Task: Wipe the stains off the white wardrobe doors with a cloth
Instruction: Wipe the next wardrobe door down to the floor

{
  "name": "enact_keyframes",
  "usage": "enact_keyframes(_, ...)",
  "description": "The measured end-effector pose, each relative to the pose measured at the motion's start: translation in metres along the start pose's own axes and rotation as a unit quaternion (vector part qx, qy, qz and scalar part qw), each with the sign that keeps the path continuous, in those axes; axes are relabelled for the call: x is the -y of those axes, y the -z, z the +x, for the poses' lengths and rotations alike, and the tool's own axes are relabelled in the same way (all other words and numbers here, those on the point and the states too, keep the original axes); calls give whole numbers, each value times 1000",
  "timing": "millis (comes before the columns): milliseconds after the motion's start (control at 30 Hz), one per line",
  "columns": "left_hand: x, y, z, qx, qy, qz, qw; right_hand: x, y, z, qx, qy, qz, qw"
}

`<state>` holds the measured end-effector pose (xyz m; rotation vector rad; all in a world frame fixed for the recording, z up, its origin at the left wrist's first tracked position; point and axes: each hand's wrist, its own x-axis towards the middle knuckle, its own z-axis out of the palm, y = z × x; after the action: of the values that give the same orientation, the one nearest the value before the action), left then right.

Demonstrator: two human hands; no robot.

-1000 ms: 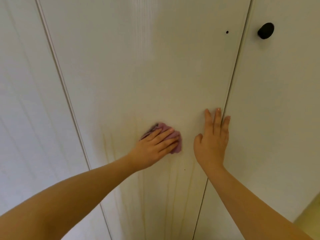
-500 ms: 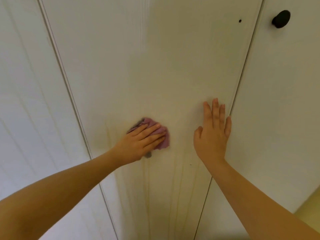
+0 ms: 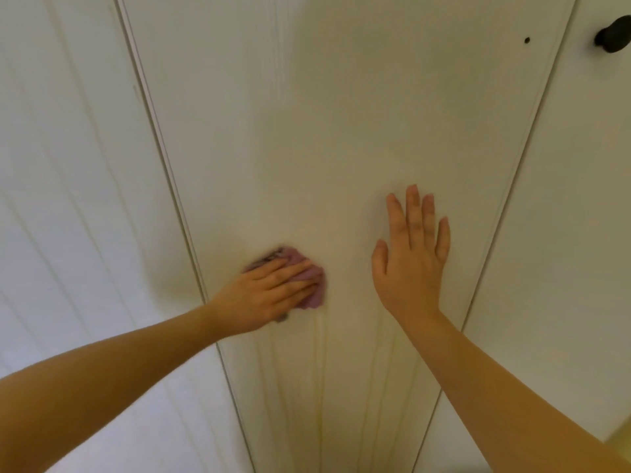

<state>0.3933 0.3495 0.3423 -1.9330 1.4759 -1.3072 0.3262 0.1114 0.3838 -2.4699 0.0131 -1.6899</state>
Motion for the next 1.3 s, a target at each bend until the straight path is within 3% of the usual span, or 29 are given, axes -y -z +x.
enact_keyframes(100, 30, 9, -48, 8, 18, 35, 999, 13, -7, 3, -3, 2, 2, 1000)
enact_keyframes(200, 4, -5, -19, -7, 43, -2, 999, 15, -14, 2, 1, -3, -1, 1000)
enact_keyframes(300, -16, -6, 3, -7, 7, -13, 1000, 18, -18, 1, -3, -6, 7, 1000)
enact_keyframes(500, 58, 24, -100, 49, 0, 26, 998, 24, -26, 0, -27, -22, 19, 999)
enact_keyframes(733, 10, 1, -19, 0, -7, -33, 999, 38, -32, 2, -56, -69, 40, 995)
enact_keyframes(933, 58, 22, -112, 44, -17, -7, 999, 33, -22, 2, -12, -62, 52, 997)
enact_keyframes(1167, -8, -5, 12, -17, 23, -81, 996, 35, -20, 1, -9, -65, 40, 997)
enact_keyframes(1300, 17, 2, -30, -2, 20, -20, 1000, 19, -9, 0, 22, -12, 17, 1000)
